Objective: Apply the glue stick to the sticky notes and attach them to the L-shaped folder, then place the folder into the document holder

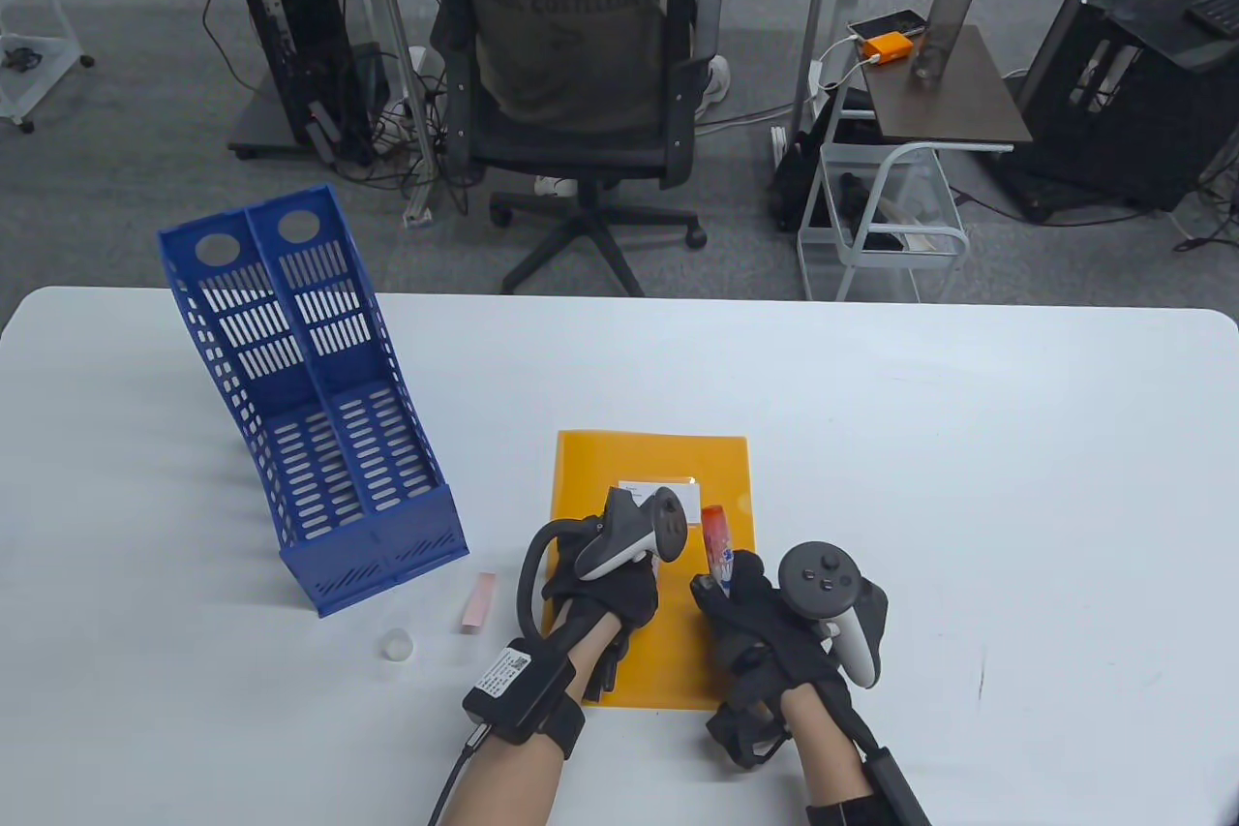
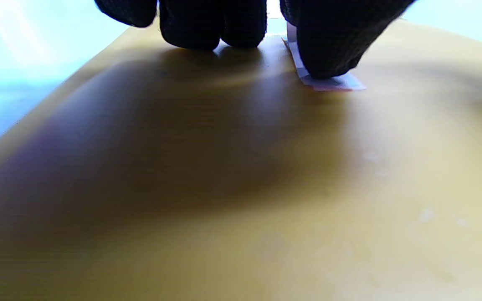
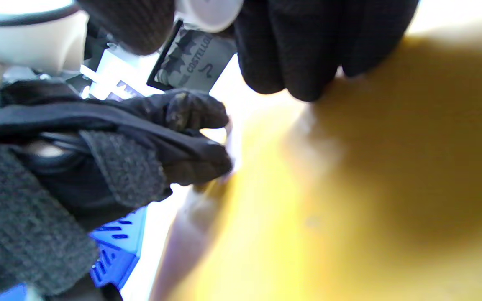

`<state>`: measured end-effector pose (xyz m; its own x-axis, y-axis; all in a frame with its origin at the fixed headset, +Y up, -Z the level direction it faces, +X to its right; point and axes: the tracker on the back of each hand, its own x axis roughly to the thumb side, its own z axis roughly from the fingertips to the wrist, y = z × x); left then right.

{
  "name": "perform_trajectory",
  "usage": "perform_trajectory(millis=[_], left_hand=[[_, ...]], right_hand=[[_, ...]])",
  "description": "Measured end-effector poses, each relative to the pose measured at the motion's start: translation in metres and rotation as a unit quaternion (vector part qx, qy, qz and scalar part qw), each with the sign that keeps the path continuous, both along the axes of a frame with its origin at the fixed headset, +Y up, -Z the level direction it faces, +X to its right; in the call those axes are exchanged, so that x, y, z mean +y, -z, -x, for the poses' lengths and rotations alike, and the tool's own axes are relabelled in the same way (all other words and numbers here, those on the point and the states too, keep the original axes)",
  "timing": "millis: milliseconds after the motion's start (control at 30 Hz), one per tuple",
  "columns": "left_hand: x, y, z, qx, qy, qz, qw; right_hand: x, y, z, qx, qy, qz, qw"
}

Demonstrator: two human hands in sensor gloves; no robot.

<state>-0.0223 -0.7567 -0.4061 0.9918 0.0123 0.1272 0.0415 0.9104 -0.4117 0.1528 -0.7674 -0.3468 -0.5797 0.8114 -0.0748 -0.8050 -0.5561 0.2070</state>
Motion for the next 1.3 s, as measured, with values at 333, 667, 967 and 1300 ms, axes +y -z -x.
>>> perform_trajectory(millis=[333,667,967,1300], left_hand=[[-0.002,0.006,-0.006,-0.022,0.032,0.064,0.997],[-0.001,0.010,-0.006,-0.015,0.023,0.078,0.997],[-0.001,0.008,0.005,-0.008,-0.024,0.019,1.000],[0.016,-0.001,0.026,-0.010,-0.125,0.004,0.992]], right_hand=[[0.000,0.000,0.000,-0.003,-0.001,-0.003,1.000],[-0.001,0.000,0.000,-0.002,-0.002,-0.004,1.000],[-0.001,0.000,0.000,0.000,-0.001,-0.001,1.000],[-0.001,0.000,-0.001,-0.004,0.002,-0.005,1.000]])
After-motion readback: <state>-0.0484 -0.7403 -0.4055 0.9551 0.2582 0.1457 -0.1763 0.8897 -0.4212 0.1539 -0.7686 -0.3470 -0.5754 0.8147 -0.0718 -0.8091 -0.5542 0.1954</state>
